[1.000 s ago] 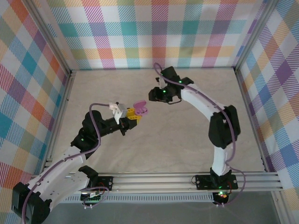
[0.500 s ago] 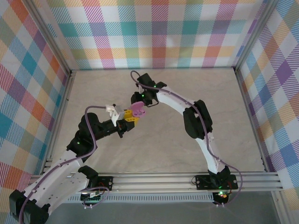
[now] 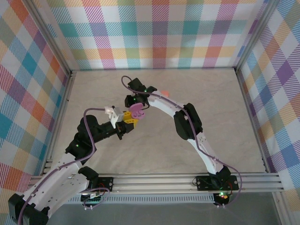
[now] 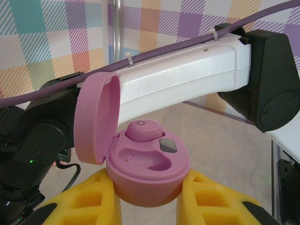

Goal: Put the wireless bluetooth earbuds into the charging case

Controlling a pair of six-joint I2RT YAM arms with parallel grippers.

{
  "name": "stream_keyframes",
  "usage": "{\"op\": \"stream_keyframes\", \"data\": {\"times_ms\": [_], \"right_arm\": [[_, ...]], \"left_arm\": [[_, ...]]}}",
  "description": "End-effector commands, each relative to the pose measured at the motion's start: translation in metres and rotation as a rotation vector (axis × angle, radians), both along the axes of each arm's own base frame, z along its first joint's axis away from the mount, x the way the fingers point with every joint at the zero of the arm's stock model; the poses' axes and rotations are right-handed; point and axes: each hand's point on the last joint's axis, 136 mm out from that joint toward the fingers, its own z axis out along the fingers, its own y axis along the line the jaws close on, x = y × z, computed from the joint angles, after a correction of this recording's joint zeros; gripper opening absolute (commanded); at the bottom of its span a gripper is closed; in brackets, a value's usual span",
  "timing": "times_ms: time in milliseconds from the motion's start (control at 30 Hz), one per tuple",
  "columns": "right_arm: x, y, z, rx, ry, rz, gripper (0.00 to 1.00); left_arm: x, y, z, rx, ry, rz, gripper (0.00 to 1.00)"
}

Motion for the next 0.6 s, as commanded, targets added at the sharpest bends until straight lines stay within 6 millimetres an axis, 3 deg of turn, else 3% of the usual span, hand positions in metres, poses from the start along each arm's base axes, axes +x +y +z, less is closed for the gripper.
{"op": "stream_keyframes", "data": {"times_ms": [0, 567], "right_arm": [[0.003, 0.003, -0.004, -0.022, -0.017, 0.003, 0.36], [-0.007, 0.015, -0.028, -0.069, -0.021, 0.067, 0.37]], "left_arm": [[-0.003, 0.001, 0.002, -0.004, -0.019, -0.001, 0.18], [-0.004, 0.005, 0.0, -0.003, -0.03, 0.018, 0.18]]}}
